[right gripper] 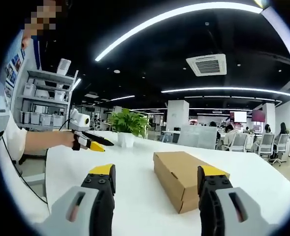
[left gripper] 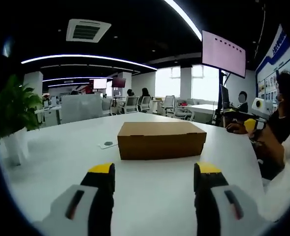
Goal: Operate the shoe box by opening the lid, removing the specified soft item, and placing it in the target area until the item is outside and the box remains undamaged.
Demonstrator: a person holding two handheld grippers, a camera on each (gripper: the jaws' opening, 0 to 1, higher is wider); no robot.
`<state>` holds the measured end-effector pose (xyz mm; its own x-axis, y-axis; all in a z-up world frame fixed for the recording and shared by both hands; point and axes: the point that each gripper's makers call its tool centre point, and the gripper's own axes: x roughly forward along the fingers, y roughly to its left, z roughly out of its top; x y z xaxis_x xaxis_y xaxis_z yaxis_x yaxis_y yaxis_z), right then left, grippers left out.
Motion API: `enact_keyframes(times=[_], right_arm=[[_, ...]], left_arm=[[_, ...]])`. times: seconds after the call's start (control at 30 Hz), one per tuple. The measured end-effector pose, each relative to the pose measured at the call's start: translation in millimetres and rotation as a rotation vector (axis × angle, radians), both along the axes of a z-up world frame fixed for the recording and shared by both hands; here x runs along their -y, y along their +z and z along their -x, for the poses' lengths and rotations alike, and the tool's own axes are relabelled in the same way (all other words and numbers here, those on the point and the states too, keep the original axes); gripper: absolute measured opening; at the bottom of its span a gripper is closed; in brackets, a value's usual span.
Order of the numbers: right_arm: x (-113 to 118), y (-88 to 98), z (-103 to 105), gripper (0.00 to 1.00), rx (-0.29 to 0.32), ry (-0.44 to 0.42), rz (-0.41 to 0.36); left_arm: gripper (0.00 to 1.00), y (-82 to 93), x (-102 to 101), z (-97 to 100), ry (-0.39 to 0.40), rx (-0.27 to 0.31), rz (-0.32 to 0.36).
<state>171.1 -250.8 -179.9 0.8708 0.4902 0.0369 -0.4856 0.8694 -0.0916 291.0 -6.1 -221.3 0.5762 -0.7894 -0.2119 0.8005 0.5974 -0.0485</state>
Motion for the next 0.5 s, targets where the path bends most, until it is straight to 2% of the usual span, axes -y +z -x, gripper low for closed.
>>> enact_keyframes(times=[0.23,0.33,0.4,0.5], right_arm=[[-1,-17.6,4,0.72,-0.036,-0.009,-0.002],[5,-15.9,8,0.73,-0.040,-0.030,-0.007],[11,-12.6,8,0.73,-0.045,-0.049,-0.005],[16,-8.7,4,0.73,-0.052,-0.068,0.003]], left_arm=[[0.67,1.8,7,-6.3,-0.020,0.006,-0.002],[0.67,5.5,15,-5.8,-0.045,0.002,-0.006],[0.68,7.3,20,-9.0,-0.062,0.011,-0.046],[0.68,14.4,24,-17.5,-0.074,0.012,-0.033]])
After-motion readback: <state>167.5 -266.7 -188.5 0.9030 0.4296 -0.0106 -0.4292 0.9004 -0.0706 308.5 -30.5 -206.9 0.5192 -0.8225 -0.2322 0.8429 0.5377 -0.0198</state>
